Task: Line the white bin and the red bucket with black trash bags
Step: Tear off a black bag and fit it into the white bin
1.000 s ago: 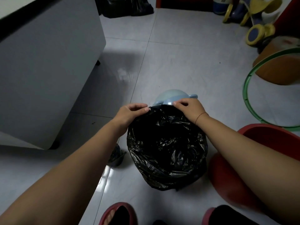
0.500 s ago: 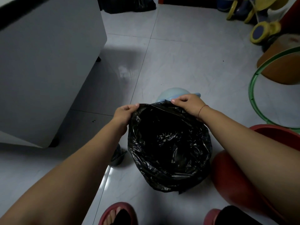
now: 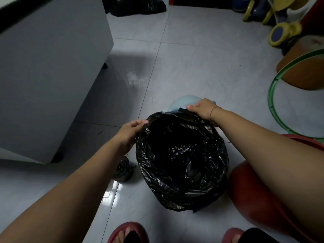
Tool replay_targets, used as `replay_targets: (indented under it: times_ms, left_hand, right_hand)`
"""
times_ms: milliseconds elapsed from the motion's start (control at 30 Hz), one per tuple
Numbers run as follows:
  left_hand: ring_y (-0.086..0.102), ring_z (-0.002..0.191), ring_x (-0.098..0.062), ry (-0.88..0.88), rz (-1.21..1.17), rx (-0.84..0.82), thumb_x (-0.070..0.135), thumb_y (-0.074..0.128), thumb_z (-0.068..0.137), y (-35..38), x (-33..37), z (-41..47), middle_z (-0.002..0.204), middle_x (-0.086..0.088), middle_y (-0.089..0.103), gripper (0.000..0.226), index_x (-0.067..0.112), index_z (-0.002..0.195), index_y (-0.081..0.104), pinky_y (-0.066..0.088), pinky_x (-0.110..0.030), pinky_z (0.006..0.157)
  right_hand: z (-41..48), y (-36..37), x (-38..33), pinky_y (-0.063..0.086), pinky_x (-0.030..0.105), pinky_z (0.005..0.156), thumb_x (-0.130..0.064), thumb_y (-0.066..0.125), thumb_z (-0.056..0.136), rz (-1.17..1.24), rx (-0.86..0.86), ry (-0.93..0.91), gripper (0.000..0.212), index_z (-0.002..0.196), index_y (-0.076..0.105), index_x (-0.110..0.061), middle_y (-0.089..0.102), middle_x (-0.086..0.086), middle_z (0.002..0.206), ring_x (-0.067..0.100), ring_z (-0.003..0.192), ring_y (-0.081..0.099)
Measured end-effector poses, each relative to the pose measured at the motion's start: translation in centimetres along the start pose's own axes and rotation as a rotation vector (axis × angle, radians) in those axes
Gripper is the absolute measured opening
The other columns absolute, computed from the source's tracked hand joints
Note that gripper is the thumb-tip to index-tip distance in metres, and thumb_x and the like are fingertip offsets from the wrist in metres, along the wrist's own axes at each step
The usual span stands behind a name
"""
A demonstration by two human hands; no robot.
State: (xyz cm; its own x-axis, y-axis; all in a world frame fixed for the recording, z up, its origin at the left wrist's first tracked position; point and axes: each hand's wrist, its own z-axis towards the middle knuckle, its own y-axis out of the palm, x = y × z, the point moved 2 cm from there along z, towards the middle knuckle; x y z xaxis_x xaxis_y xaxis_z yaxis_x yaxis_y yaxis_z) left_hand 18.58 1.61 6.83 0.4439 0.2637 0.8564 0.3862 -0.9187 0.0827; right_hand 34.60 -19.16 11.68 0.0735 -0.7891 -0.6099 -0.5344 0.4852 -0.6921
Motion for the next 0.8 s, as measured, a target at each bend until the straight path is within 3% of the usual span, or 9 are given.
replay_targets:
  times_ms: [67,167,267,333,433,467,533,667,800]
  left_hand:
    - [0.058,0.075,-0.023,0.000,0.039,0.020,0.011,0.060,0.092,0.1,-0.4,-0.1,0.079,-0.010,0.065,0.006,0.009,0.089,0.065,0.047,-0.031,0.074]
    - [0.057,0.068,-0.021,-0.026,0.024,0.104,0.010,0.059,0.093,0.3,-0.9,-0.7,0.078,-0.010,0.063,0.009,0.010,0.086,0.063,0.047,-0.030,0.068]
    - [0.062,0.091,-0.026,-0.100,-0.052,0.118,0.030,0.058,0.094,0.1,-1.1,-2.0,0.098,-0.013,0.066,0.027,0.006,0.105,0.064,0.048,-0.039,0.092]
    - [0.055,0.099,-0.027,-0.157,-0.093,0.064,0.045,0.053,0.094,-0.1,-2.0,-3.5,0.103,-0.013,0.061,0.045,0.008,0.117,0.063,0.042,-0.041,0.102]
    - [0.042,0.073,-0.021,-0.182,-0.216,0.012,0.056,0.053,0.086,-0.2,-3.7,-6.8,0.077,-0.002,0.046,0.037,0.021,0.083,0.065,0.041,-0.026,0.072]
    - [0.034,0.062,-0.015,-0.182,-0.275,-0.019,0.057,0.055,0.081,-0.2,-4.5,-8.0,0.069,0.002,0.036,0.037,0.023,0.067,0.058,0.032,-0.022,0.059]
    - [0.026,0.052,-0.008,-0.177,-0.339,-0.057,0.056,0.060,0.073,-0.1,-6.2,-10.3,0.062,0.007,0.030,0.038,0.024,0.056,0.048,0.022,-0.020,0.051]
    - [0.047,0.053,-0.003,-0.222,-0.239,-0.043,0.055,0.069,0.066,0.6,-8.5,-13.8,0.060,0.012,0.048,0.032,0.025,0.058,0.061,0.045,-0.022,0.067]
    - [0.065,0.065,-0.005,-0.250,-0.325,-0.041,0.041,0.075,0.066,1.7,-8.4,-15.1,0.069,0.008,0.068,0.024,0.021,0.075,0.067,0.053,-0.024,0.065]
  right_hand:
    - [0.4,0.3,0.4,0.042,0.031,0.092,-0.041,0.053,0.094,-0.032,0.003,0.076,0.052,0.113,0.062,0.007,0.063,0.023,0.115,0.034,0.110,0.057]
    - [0.7,0.7,1.7,0.041,0.044,0.104,-0.038,0.062,0.088,0.137,0.042,0.192,0.067,0.134,0.041,0.006,0.052,0.022,0.131,0.039,0.120,0.052]
    - [0.1,-0.3,2.2,0.045,0.038,0.095,-0.043,0.051,0.093,0.096,0.203,0.228,0.058,0.124,0.051,0.006,0.057,0.024,0.123,0.037,0.113,0.056]
    - [-2.1,-1.0,1.5,0.039,0.032,0.082,-0.041,0.042,0.097,0.039,0.378,0.070,0.045,0.096,0.057,0.001,0.057,0.019,0.102,0.030,0.098,0.055]
    - [-8.9,-0.1,-0.3,0.037,0.027,0.085,-0.032,0.049,0.096,0.150,0.567,-0.348,0.020,0.095,0.058,-0.014,0.051,0.001,0.099,0.020,0.096,0.051]
    - [-11.5,0.9,-0.8,0.038,0.024,0.086,-0.032,0.052,0.094,0.165,0.540,-0.477,0.017,0.095,0.059,-0.016,0.052,-0.002,0.099,0.015,0.095,0.051]
    - [-15.7,3.4,-0.7,0.038,0.022,0.088,-0.035,0.058,0.089,0.098,0.376,-0.612,0.021,0.094,0.061,-0.015,0.055,-0.002,0.097,0.011,0.095,0.051]
    - [-19.7,8.0,1.0,0.042,0.037,0.094,-0.034,0.060,0.090,-0.026,0.043,-0.547,0.025,0.101,0.064,-0.012,0.058,-0.001,0.101,0.018,0.101,0.055]
    - [-20.6,8.5,1.1,0.045,0.035,0.090,-0.031,0.052,0.094,-0.026,0.038,-0.522,0.024,0.102,0.065,-0.013,0.061,-0.002,0.102,0.017,0.101,0.057]
